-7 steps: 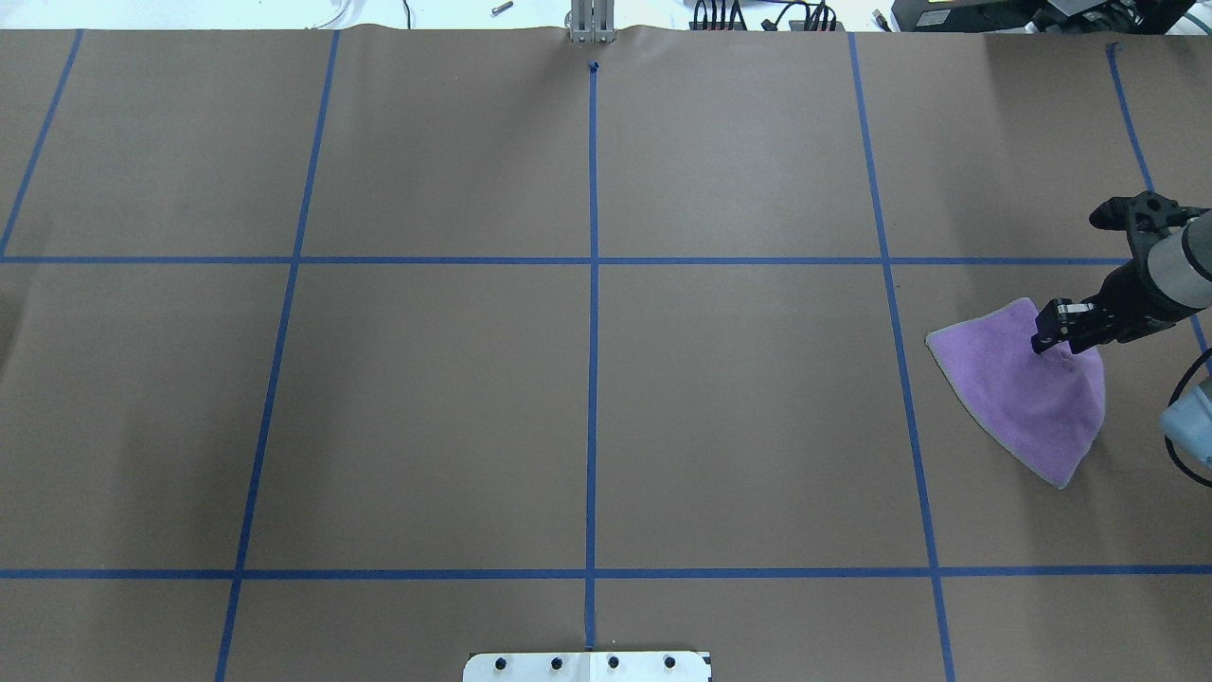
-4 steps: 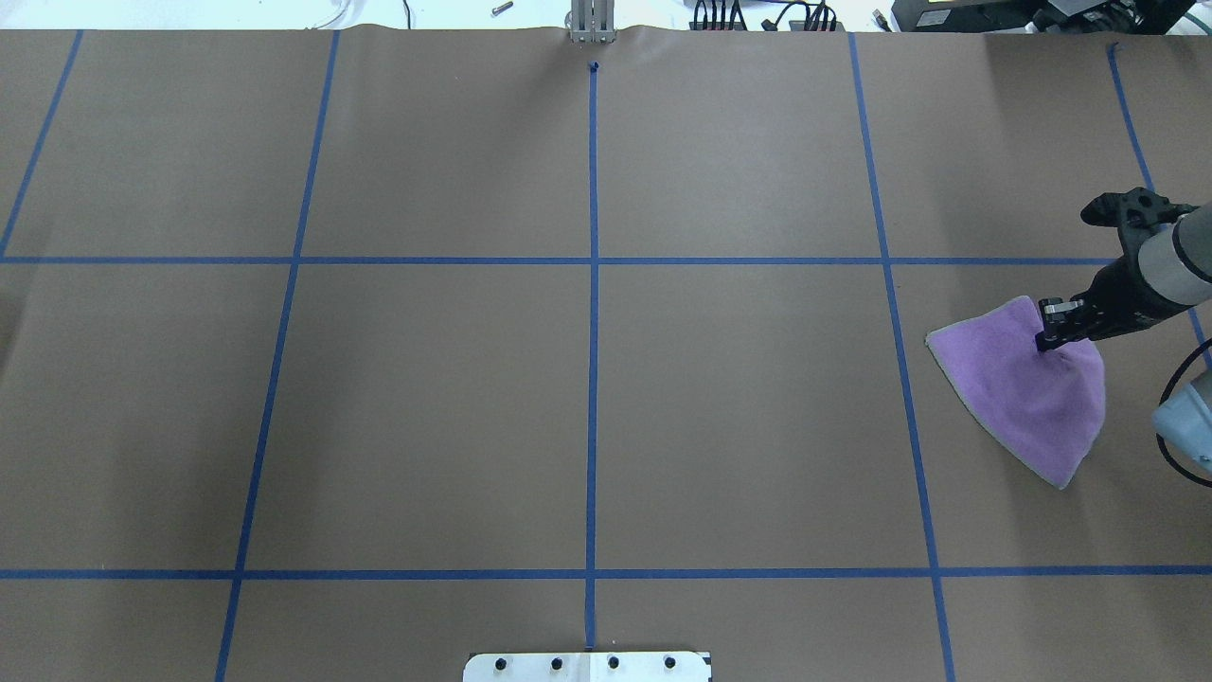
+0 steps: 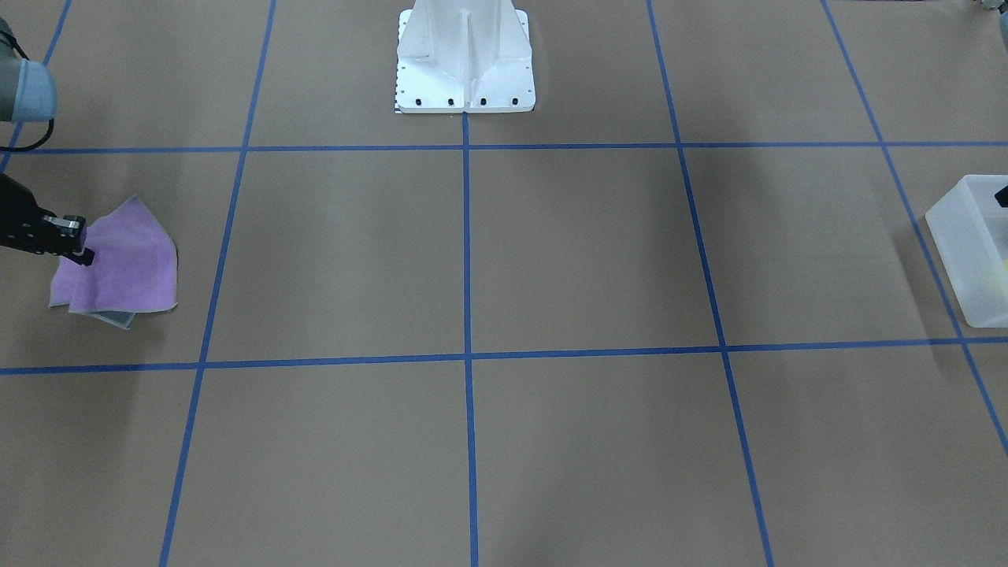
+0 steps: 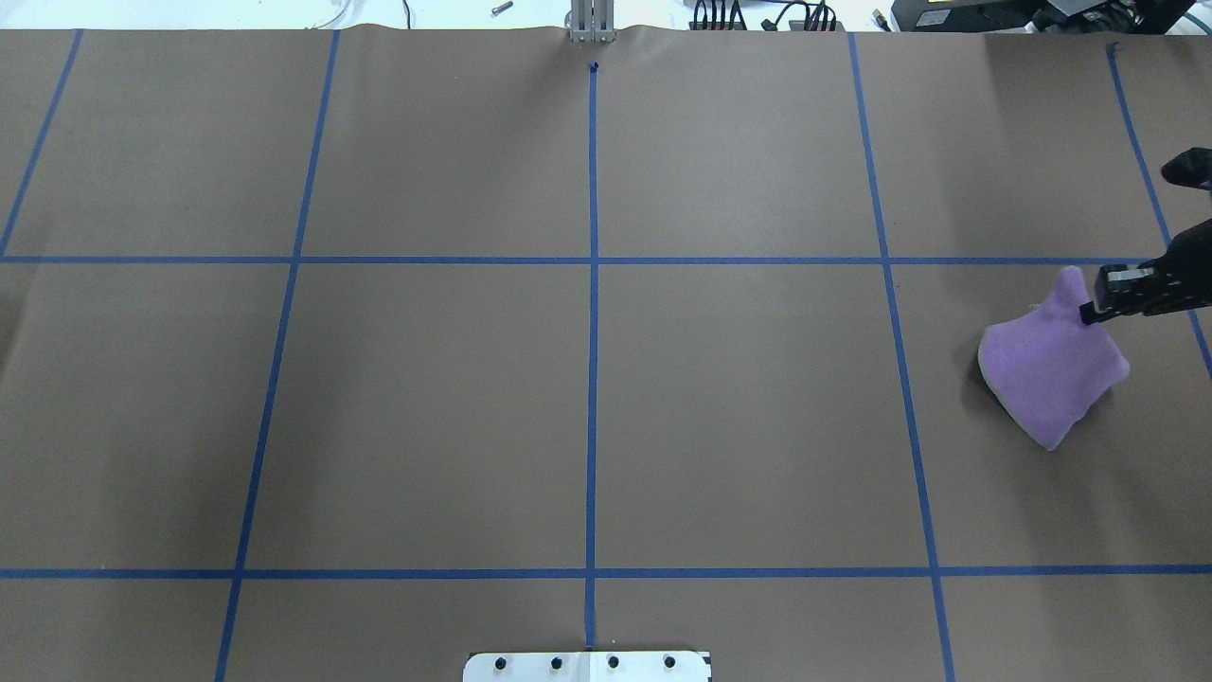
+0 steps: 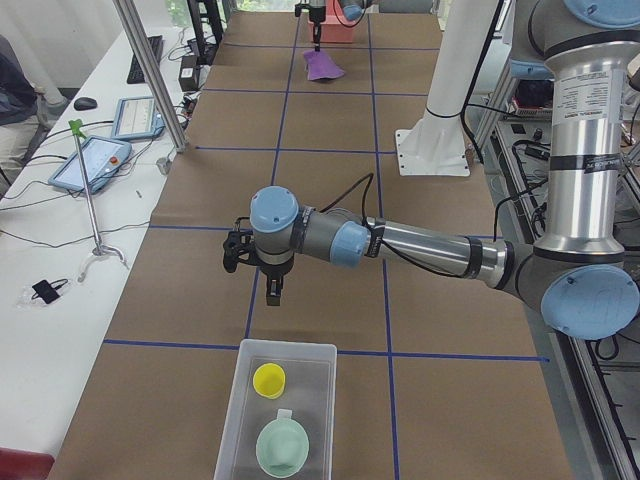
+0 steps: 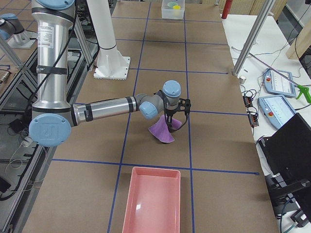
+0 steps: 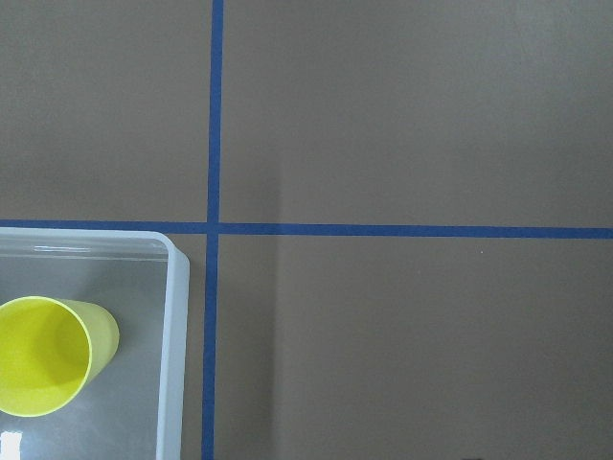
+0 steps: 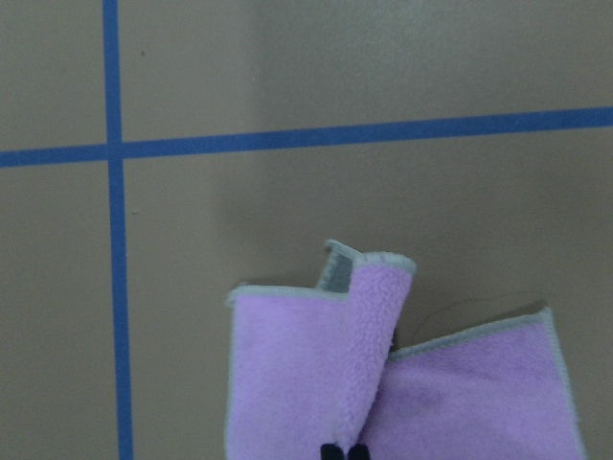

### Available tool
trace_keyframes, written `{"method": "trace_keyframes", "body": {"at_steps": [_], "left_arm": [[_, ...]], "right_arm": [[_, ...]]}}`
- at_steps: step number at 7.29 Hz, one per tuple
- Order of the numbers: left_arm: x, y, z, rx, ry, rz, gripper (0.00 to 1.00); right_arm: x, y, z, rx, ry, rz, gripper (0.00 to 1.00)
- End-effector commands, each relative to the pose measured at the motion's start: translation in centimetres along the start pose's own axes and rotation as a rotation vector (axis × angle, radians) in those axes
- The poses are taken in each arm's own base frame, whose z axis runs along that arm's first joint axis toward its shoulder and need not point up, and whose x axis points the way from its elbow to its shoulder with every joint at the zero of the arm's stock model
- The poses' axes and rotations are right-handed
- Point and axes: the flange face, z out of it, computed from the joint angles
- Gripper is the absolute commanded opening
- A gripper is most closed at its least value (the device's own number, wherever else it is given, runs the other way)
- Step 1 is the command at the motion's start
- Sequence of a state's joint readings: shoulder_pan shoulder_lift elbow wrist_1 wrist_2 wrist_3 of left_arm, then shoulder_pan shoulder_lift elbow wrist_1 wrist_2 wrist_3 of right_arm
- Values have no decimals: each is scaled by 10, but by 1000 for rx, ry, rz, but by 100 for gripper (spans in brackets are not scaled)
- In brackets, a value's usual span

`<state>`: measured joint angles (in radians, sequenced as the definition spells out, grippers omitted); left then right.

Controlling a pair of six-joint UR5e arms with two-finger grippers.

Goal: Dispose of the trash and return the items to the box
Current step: 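Pinch the purple cloth with the right gripper and lift it, then drop the purple cloth into the pink bin with the right gripper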

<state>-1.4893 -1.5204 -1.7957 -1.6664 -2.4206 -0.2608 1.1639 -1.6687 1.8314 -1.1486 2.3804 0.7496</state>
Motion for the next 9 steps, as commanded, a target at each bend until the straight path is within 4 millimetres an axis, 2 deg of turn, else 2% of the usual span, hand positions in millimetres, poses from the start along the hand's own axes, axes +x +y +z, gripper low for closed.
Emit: {"method": "trace_keyframes", "body": {"at_steps": [1,2,4,5,6,7,8,9], "left_arm": [[-6,4,5,-1,0,1,88],[-6,4,5,-1,0,1,88],[-7,4,6,-2,0,0,88],[-7,4,6,-2,0,0,88],[-6,4,6,-3,0,-1,88],[-6,4,7,-4,0,0,88],[-6,4,7,-4,0,0,88],[-6,4,7,-3,0,3,88]], "right_arm": [[72,8,-72,60,25,-63,0],[110,5,-114,52,77,-117,0],[158,-20,-206,-3,251,-213,0],[185,-19,-216,-37,309,-221,0],[228,-15,-210,-76,306,-219,0],[272,-11,-192,-136,285,-231,0],[295,2,-176,-158,274,-219,0],[306,19,-163,-154,277,-219,0]]}}
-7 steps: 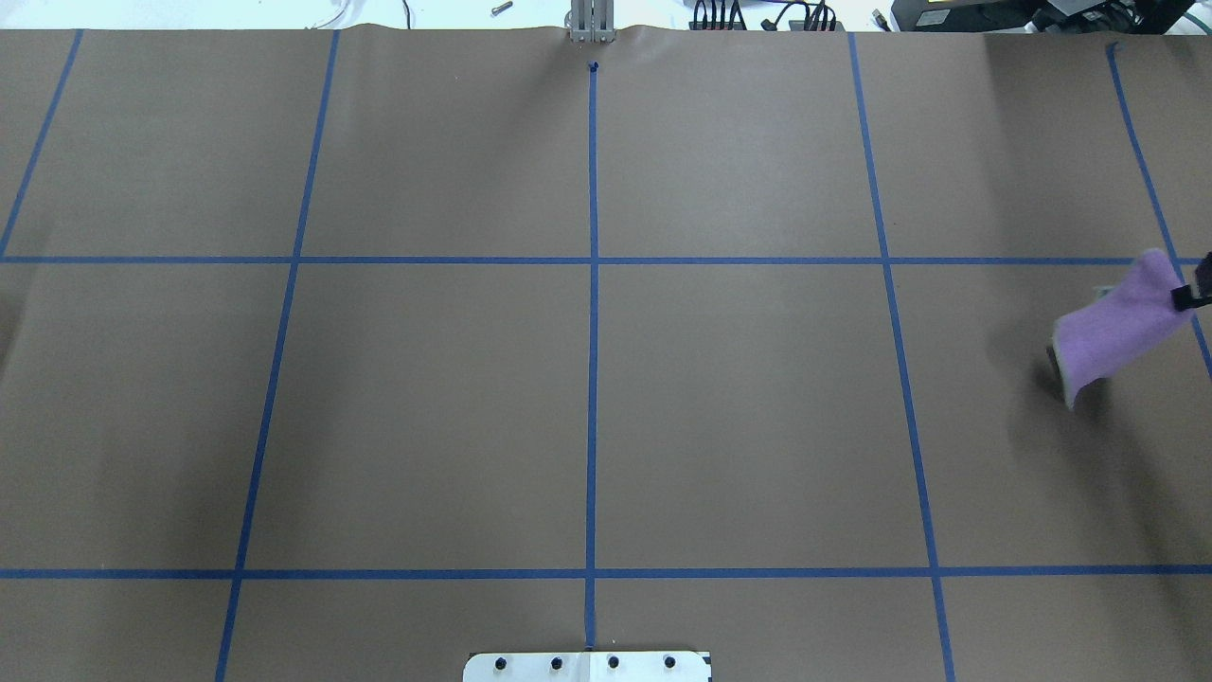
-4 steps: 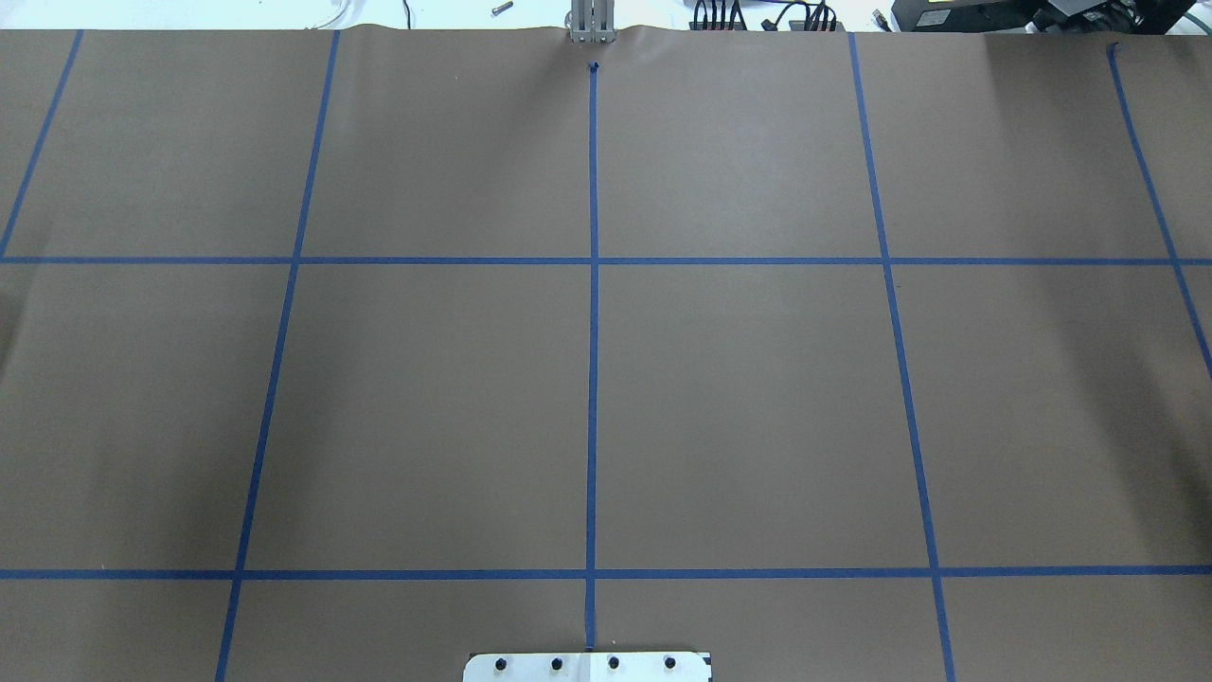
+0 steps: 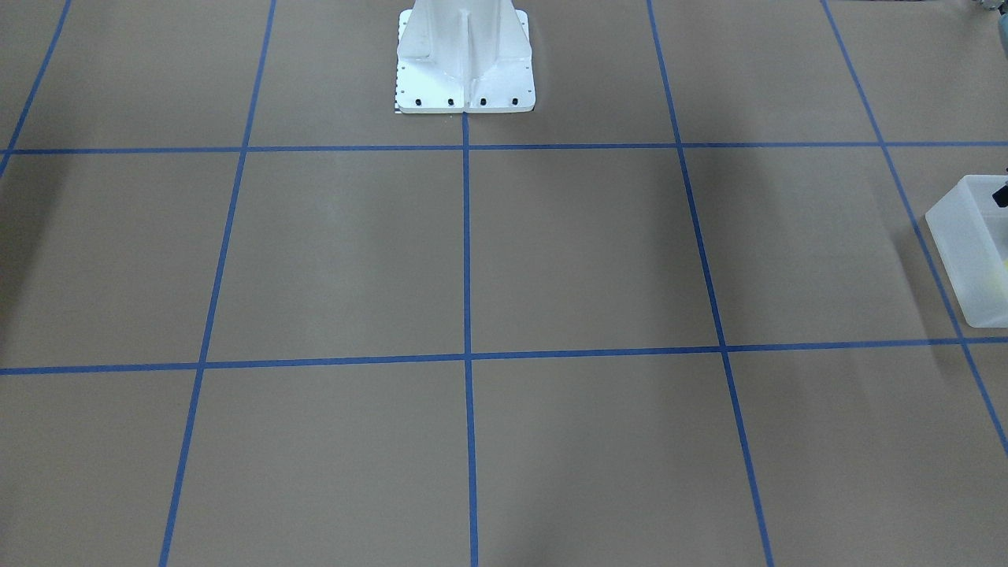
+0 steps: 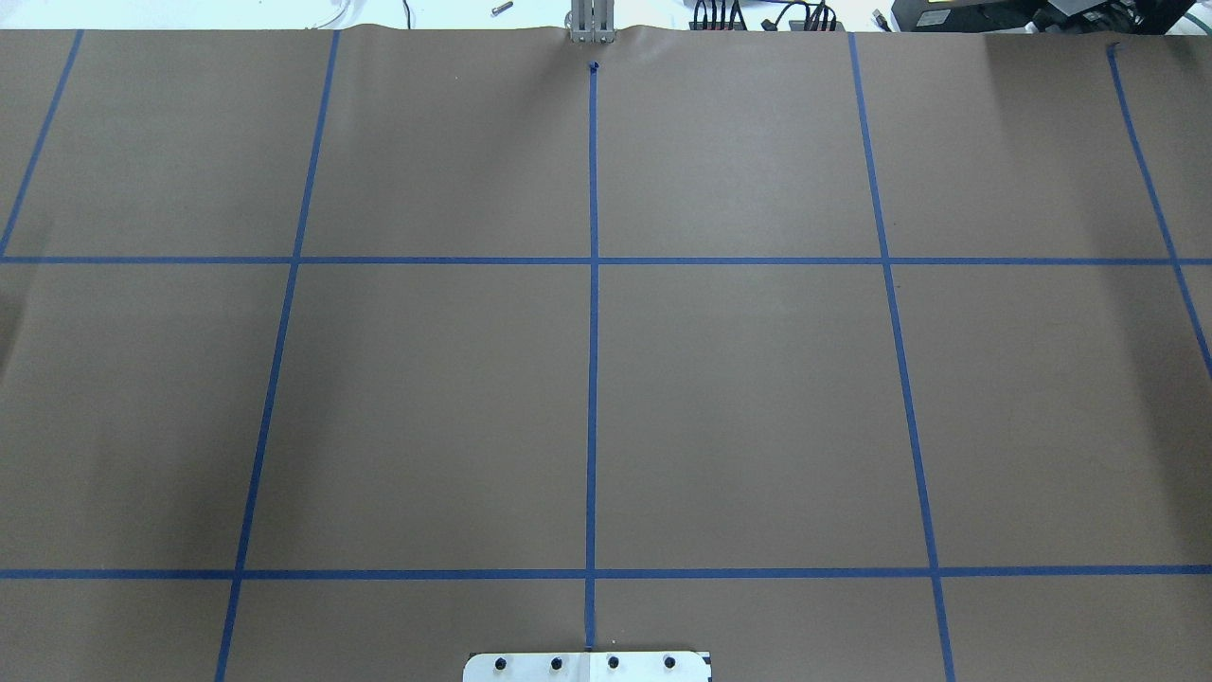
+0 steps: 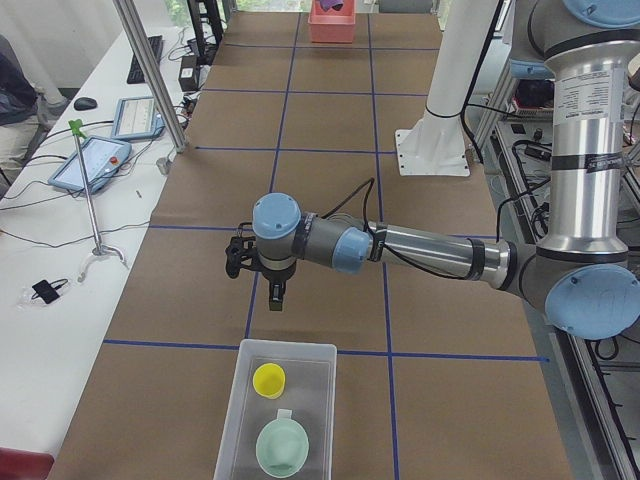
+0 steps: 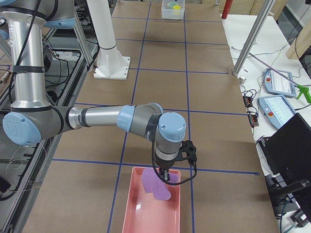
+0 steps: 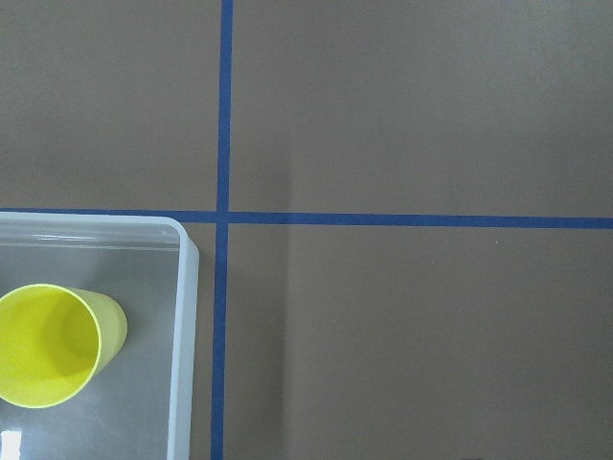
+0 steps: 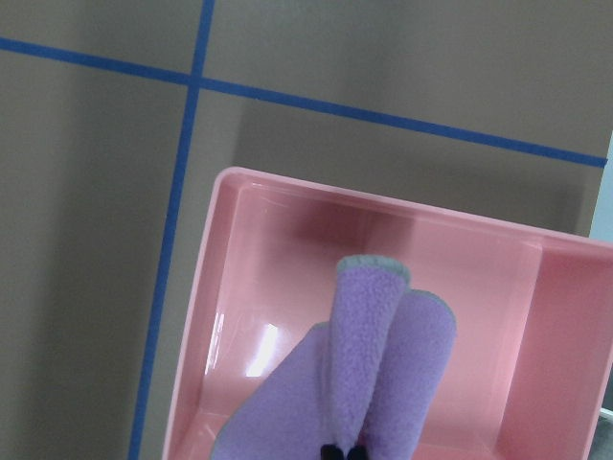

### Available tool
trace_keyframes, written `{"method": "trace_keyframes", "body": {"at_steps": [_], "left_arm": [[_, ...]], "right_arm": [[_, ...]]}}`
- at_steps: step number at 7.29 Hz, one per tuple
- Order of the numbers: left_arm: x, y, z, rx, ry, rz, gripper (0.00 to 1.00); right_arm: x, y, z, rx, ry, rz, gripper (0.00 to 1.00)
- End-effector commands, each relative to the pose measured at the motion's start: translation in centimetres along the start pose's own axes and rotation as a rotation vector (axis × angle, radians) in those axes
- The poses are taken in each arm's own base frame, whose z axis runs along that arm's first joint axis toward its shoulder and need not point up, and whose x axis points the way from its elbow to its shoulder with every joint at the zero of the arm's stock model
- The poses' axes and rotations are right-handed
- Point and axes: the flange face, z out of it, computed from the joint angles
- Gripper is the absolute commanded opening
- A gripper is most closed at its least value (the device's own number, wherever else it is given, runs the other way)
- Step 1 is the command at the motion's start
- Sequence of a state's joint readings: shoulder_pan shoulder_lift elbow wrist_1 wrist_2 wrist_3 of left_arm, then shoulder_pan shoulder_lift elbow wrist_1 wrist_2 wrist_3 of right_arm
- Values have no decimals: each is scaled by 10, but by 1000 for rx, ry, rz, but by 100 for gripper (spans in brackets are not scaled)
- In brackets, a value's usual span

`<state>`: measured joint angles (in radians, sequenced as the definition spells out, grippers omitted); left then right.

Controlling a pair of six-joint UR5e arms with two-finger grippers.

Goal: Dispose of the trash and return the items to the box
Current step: 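Drop the purple cloth into the pink bin with the right gripper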

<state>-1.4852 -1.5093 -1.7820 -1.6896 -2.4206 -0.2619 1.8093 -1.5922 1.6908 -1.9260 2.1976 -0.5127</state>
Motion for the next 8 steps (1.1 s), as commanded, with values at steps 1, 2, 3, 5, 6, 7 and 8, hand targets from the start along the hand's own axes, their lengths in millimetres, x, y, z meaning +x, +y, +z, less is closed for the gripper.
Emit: {"method": "trace_keyframes", "body": {"at_steps": [1,2,3,5,6,7,8], "left_arm": [[2,-1,-1,4,1,6,88],[7,-4,-4,11,2,11,88],[26,-6,-3,7,9,29,90],[54,-2,-2,3,15,14,90],[57,-3,2,-3,14,33,90],[53,-1,3,-2,-1,82,90],[49,2,6,-11,-4,124,97]], "right_arm": [[15,23,29,1,-2,2,0],[14,22,29,6,-14,35,97],[2,14,16,48,-36,89,100],[-78,-27,-14,96,-51,152,100],[-123,-41,-7,78,-103,168,100],[-152,-51,5,44,-121,155,100],[-168,-58,13,41,-128,124,100]]}}
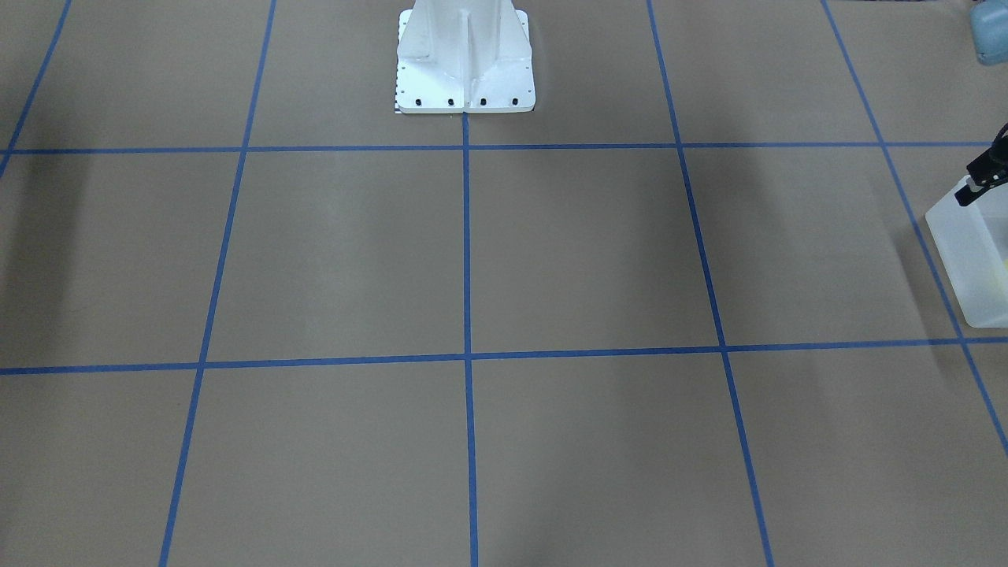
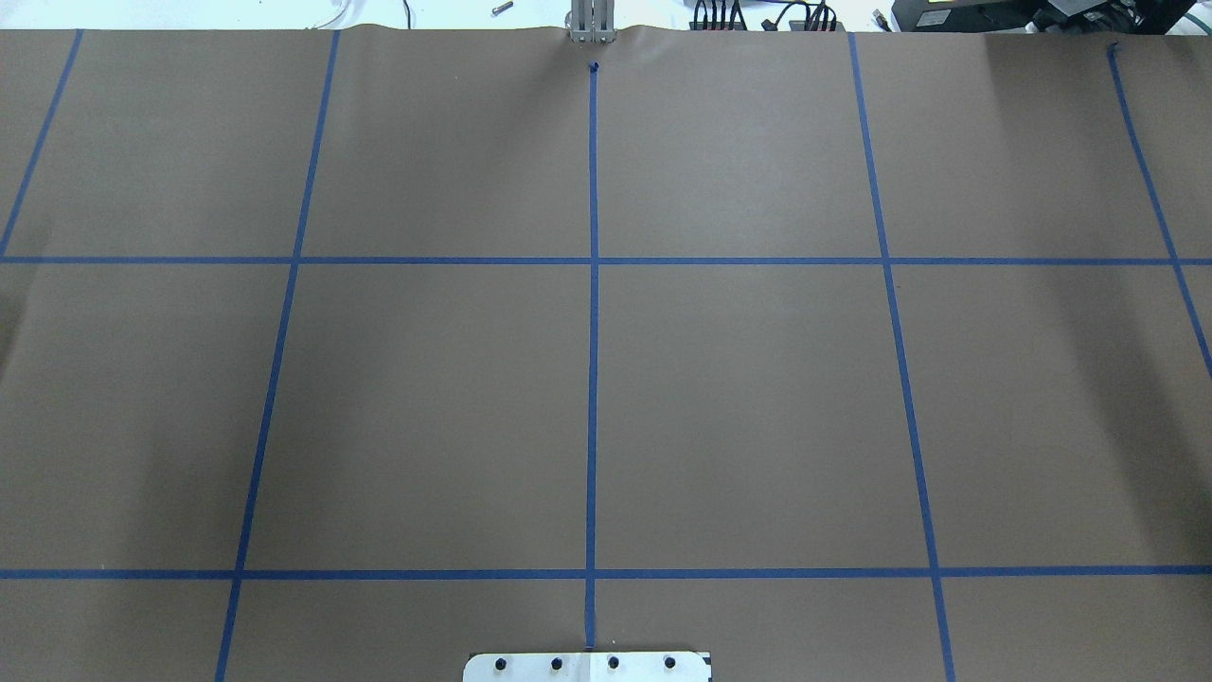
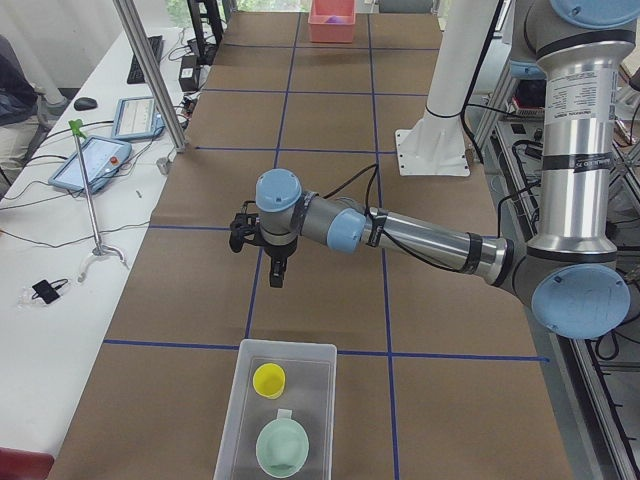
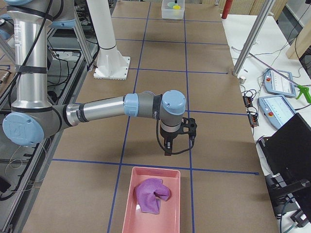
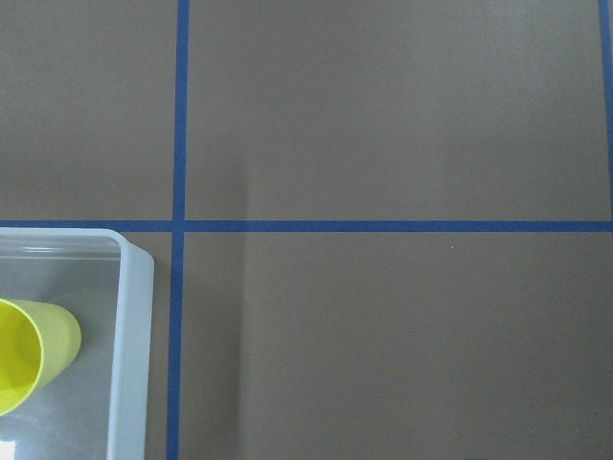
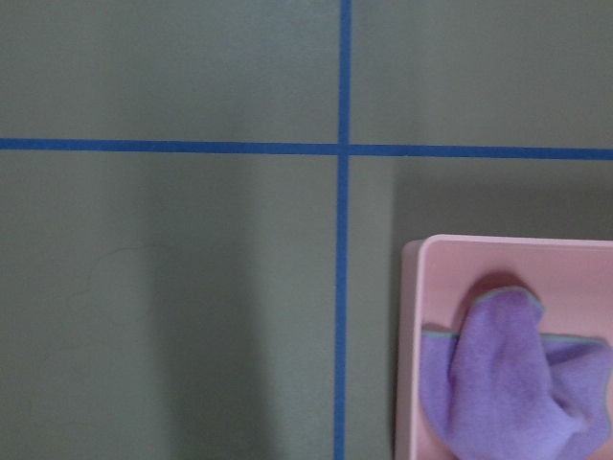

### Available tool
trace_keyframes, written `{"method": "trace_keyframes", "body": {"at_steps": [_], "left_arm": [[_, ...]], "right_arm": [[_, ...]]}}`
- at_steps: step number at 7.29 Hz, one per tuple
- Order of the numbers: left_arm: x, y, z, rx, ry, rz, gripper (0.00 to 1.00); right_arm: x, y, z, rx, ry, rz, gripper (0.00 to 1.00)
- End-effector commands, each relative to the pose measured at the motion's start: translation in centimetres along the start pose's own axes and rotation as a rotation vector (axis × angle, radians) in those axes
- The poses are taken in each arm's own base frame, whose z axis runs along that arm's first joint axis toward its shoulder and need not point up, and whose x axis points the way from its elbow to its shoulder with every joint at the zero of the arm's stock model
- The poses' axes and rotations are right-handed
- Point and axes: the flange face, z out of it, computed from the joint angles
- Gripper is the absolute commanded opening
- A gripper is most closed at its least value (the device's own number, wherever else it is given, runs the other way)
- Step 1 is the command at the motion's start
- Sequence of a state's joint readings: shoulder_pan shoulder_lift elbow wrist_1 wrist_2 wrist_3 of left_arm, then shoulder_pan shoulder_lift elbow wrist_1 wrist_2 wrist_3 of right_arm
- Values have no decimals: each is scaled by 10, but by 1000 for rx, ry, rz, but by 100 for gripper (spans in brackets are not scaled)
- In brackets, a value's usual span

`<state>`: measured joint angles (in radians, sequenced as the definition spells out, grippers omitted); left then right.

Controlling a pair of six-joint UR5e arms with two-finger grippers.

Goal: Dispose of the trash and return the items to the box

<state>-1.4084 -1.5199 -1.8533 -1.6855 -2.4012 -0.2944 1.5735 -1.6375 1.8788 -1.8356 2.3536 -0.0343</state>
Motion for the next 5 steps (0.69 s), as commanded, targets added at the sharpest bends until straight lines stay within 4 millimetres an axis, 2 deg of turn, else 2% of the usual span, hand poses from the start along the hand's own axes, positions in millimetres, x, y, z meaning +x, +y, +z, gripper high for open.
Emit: {"method": "trace_keyframes", "body": {"at_steps": [1,3,4,5], "left_arm": [[-7,4,4,-12,-8,64,97],[-13,9,4,-15,-11,84,97],[-23,22,10,-34,-13,111,97],[-27,26,13,-43,-15,109,97]], "right_arm": [[-44,-7,26,-20,-19,-13,100],[-49,-7,35,-28,-18,-32,100],[-49,-7,36,-29,-19,-36,100],[-49,-7,38,-32,-18,-37,100]]}}
